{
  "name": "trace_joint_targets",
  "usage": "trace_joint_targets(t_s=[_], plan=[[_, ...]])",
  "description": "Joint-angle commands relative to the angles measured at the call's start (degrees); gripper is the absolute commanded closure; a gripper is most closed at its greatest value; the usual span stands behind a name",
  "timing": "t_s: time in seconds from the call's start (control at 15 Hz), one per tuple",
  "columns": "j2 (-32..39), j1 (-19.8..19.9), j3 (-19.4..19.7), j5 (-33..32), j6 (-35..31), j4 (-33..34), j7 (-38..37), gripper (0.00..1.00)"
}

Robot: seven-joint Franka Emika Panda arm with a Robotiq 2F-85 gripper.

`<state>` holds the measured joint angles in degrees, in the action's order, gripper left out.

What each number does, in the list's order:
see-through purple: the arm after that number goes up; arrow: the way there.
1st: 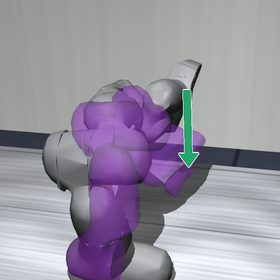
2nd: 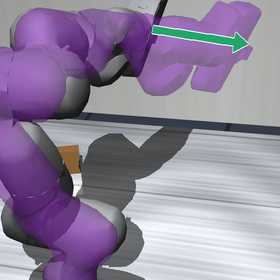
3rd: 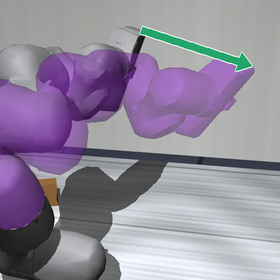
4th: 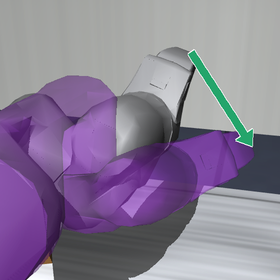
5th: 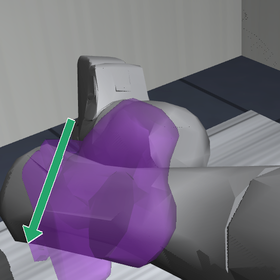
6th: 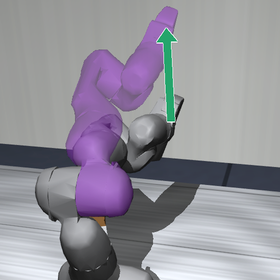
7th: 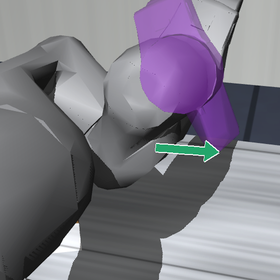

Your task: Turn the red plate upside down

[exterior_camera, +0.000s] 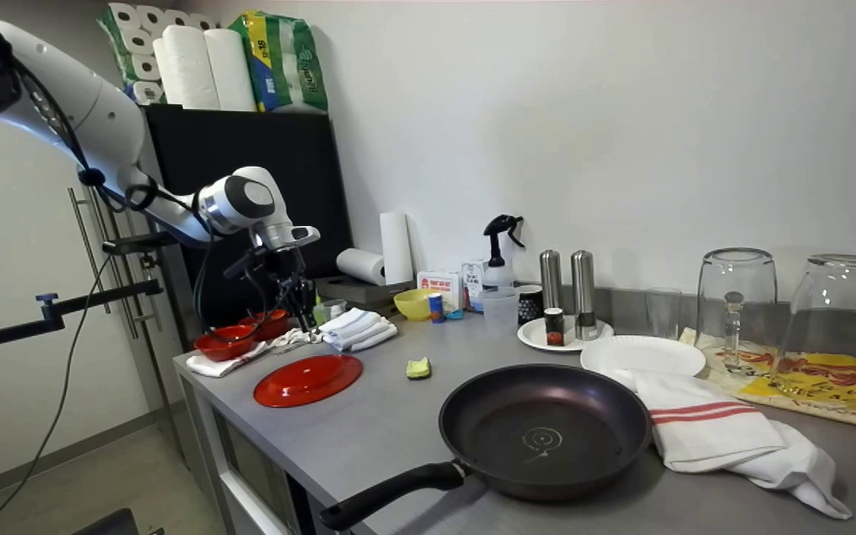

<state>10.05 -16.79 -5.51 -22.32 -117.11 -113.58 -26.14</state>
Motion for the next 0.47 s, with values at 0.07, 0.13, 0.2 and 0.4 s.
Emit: trace_joint_targets(t_s=[0.07, 0.13, 0.2, 0.4], plan=[[0.0, 0.9, -1.0, -0.5, 0.2, -0.1, 0.0, 0.69], [0.0, 0.9, -1.0, -0.5, 0.2, -0.1, 0.1, 0.69], [0.0, 0.9, -1.0, -0.5, 0.2, -0.1, 0.1, 0.69], [0.0, 0.9, -1.0, -0.5, 0.2, -0.1, 0.1, 0.69]])
